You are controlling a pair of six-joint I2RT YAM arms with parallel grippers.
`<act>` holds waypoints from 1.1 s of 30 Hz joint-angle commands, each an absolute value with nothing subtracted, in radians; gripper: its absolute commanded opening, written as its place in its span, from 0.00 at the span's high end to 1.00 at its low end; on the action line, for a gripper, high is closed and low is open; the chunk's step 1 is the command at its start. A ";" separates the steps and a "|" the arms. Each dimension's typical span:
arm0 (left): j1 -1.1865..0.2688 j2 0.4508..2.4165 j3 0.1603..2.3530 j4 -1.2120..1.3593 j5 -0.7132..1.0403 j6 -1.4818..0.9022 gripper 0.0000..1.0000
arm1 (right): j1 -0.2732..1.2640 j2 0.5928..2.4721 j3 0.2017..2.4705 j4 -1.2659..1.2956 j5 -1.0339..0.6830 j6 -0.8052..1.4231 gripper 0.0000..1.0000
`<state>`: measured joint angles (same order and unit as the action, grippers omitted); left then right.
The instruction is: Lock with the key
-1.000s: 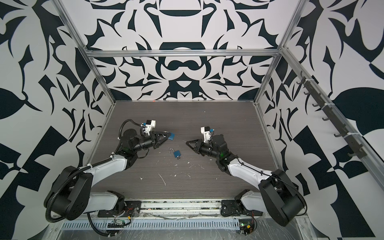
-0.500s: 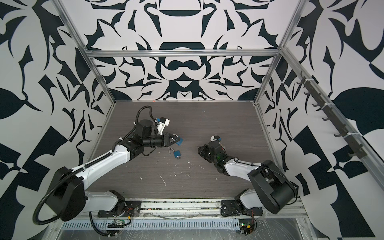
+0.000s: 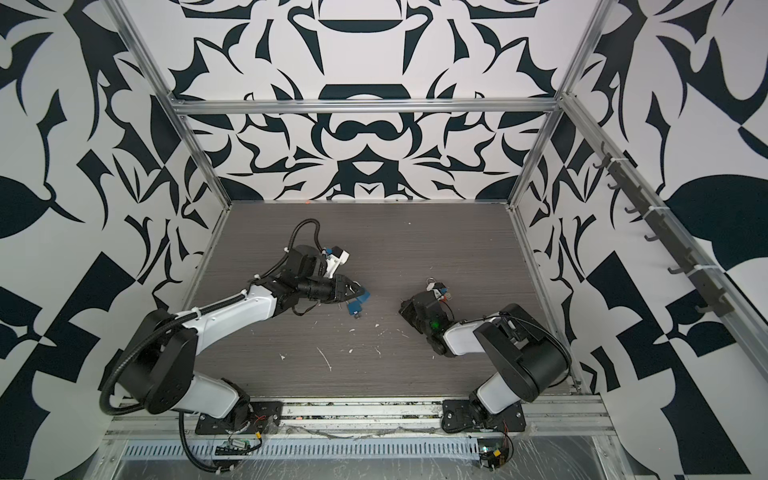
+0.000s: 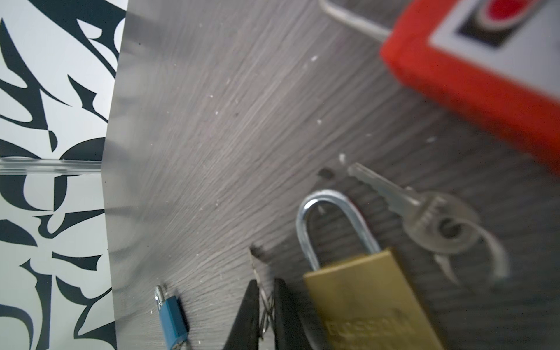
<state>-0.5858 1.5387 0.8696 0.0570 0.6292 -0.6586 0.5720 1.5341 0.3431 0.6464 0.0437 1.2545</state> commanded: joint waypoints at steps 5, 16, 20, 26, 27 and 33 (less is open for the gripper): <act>-0.626 1.705 1.008 0.080 0.680 -0.578 1.00 | 0.582 1.440 0.313 0.608 0.080 1.262 0.64; -0.674 1.957 1.238 -0.111 0.797 -0.455 1.00 | 0.603 1.086 0.296 0.251 0.147 1.209 0.56; -0.686 2.019 1.293 -0.162 0.827 -0.420 1.00 | 0.603 0.969 0.301 0.146 0.157 1.156 0.56; -0.689 2.111 1.339 -0.172 0.843 -0.414 0.91 | 0.603 0.925 0.284 0.180 0.099 1.119 0.56; -0.689 2.118 1.342 -0.172 0.838 -0.416 0.90 | 0.603 0.926 0.283 0.189 0.089 1.116 0.56; -0.687 2.162 1.379 -0.195 0.829 -0.400 0.82 | 0.603 0.943 0.282 0.241 0.043 1.096 0.56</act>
